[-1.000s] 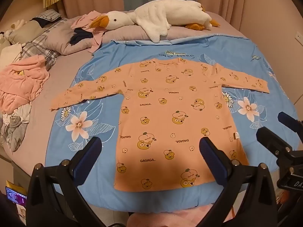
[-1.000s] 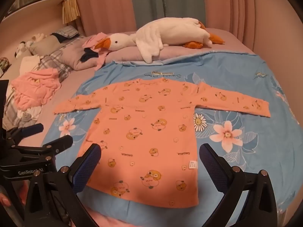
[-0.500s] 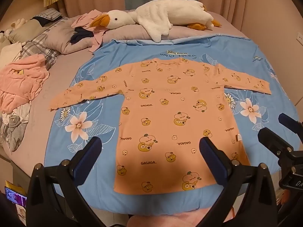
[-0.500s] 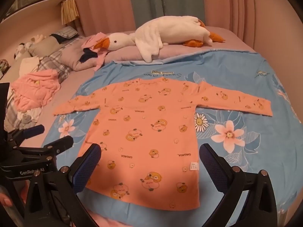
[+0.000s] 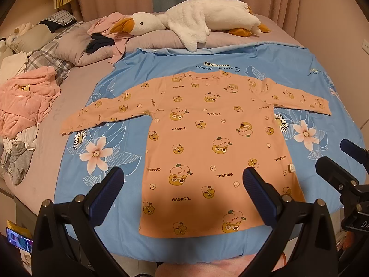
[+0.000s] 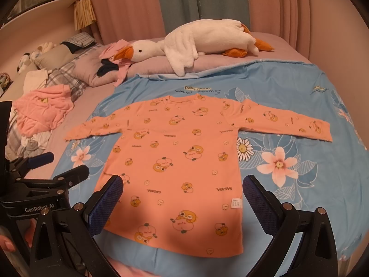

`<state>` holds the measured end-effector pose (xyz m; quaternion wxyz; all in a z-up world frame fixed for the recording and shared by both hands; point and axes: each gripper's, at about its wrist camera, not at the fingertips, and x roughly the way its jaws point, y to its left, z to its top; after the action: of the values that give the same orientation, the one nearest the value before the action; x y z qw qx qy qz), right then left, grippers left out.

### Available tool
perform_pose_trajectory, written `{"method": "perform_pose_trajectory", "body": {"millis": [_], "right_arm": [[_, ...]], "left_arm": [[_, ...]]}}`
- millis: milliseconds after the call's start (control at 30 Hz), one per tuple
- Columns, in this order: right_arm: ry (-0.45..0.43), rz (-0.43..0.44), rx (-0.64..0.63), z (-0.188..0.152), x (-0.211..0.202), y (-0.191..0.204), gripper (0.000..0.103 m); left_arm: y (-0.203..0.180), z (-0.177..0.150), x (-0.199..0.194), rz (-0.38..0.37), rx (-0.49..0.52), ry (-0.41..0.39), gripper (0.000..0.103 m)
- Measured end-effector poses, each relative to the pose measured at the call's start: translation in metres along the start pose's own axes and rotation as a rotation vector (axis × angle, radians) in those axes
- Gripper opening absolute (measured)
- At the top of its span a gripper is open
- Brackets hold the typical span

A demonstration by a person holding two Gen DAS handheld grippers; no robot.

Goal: Fold small clothes

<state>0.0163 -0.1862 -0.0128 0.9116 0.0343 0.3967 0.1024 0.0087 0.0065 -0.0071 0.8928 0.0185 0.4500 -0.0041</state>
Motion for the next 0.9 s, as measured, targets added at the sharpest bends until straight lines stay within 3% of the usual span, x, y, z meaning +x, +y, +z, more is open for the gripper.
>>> {"method": "perform_pose_trajectory", "body": {"millis": [900], "right_arm": [[-0.001,0.003,-0.001,0.0005,0.0011,-0.0001,0.102]], "left_arm": [[-0.0019,0.0020,0.0002,0.001,0.003,0.001,0.103]]}}
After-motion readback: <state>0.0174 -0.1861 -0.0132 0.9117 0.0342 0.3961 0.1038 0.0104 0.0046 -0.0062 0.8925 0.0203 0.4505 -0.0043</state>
